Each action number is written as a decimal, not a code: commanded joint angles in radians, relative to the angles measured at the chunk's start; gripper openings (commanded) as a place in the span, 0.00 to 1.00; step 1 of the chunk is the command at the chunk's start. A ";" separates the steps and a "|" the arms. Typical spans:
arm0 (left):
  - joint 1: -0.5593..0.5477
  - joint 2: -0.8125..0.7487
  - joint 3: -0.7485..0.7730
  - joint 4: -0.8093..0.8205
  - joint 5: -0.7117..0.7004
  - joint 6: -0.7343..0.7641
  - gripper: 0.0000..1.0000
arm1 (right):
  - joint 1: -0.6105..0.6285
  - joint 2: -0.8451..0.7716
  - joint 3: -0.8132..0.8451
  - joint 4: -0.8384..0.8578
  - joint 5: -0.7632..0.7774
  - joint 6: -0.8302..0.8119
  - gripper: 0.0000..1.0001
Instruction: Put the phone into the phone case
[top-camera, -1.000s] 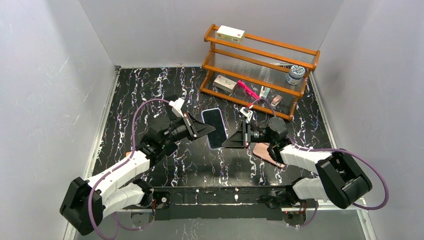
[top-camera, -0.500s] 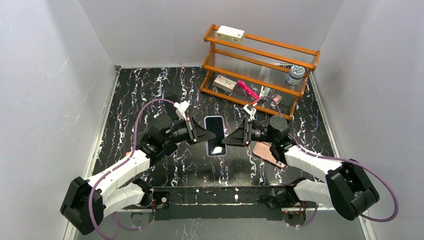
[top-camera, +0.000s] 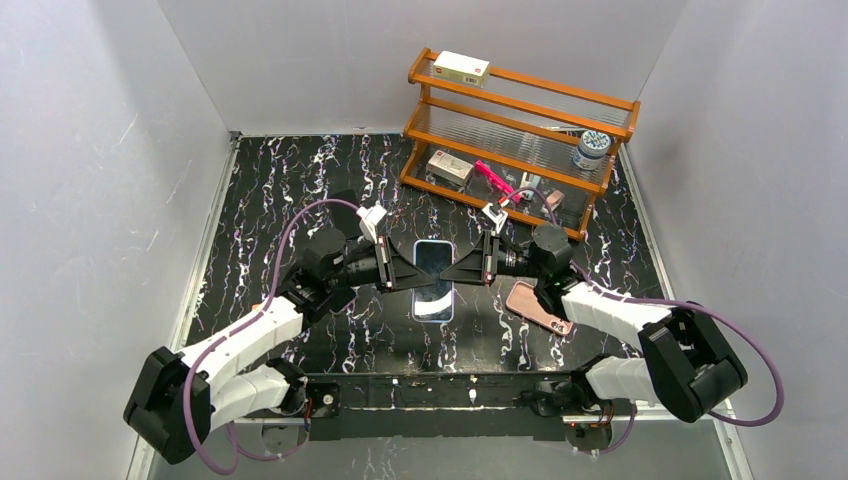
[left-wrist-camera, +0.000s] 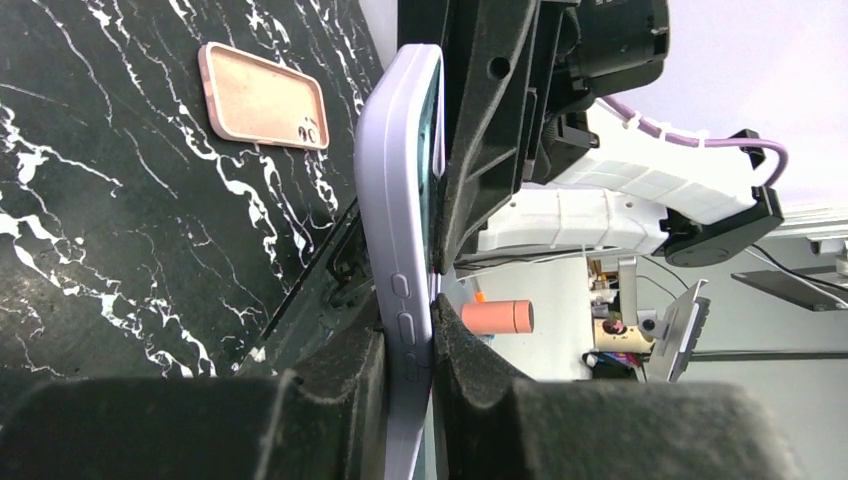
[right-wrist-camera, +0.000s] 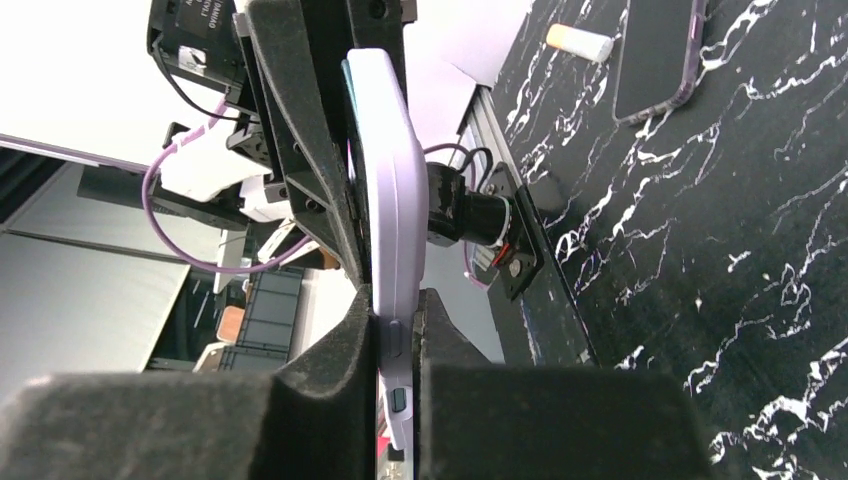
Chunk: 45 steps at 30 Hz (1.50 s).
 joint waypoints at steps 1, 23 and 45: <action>-0.002 -0.033 0.028 0.019 0.021 -0.016 0.16 | -0.003 0.002 0.000 0.135 0.075 0.055 0.02; -0.002 -0.125 0.013 -0.262 -0.094 0.064 0.23 | -0.031 -0.033 -0.041 0.190 0.217 0.119 0.01; -0.002 -0.086 0.125 -0.529 -0.278 0.206 0.50 | -0.031 0.014 -0.054 0.165 0.094 0.067 0.01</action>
